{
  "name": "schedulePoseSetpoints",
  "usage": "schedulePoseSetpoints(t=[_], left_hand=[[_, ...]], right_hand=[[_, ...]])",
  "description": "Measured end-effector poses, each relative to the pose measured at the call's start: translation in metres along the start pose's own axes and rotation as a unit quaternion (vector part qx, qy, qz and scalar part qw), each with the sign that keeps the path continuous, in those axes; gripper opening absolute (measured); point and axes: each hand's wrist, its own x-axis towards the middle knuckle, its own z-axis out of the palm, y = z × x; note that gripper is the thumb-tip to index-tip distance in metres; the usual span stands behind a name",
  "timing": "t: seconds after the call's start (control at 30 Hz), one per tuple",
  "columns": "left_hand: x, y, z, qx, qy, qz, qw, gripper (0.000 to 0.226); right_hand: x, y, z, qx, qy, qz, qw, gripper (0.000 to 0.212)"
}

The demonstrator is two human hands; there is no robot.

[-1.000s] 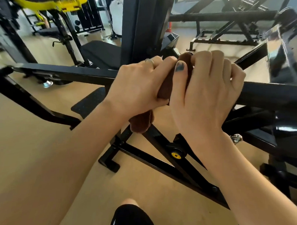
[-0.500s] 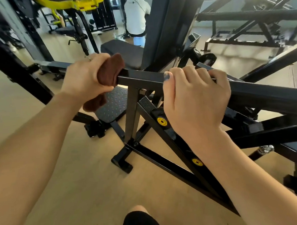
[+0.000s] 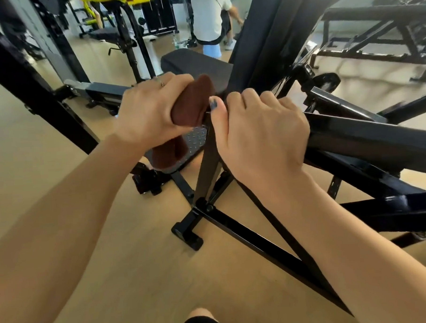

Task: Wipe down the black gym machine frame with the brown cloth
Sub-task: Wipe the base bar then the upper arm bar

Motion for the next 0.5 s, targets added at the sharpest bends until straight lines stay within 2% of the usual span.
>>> schedulePoseSetpoints(t=[0.17, 0.33, 0.5], left_hand=[[-0.009, -0.036, -0.003, -0.003, 0.002, -0.047, 0.999, 0.057], [-0.009, -0.034, -0.002, 0.018, -0.006, -0.083, 0.996, 0.062], [-0.013, -0.037, -0.005, 0.024, -0.002, -0.053, 0.998, 0.059]], right_hand=[[-0.001, 0.0, 0.007, -0.025, 0.051, 0.002, 0.998, 0.056], [0.001, 0.0, 0.01, -0.023, 0.074, -0.004, 0.997, 0.054], [-0.001, 0.001, 0.012, -0.012, 0.102, -0.001, 0.995, 0.053]])
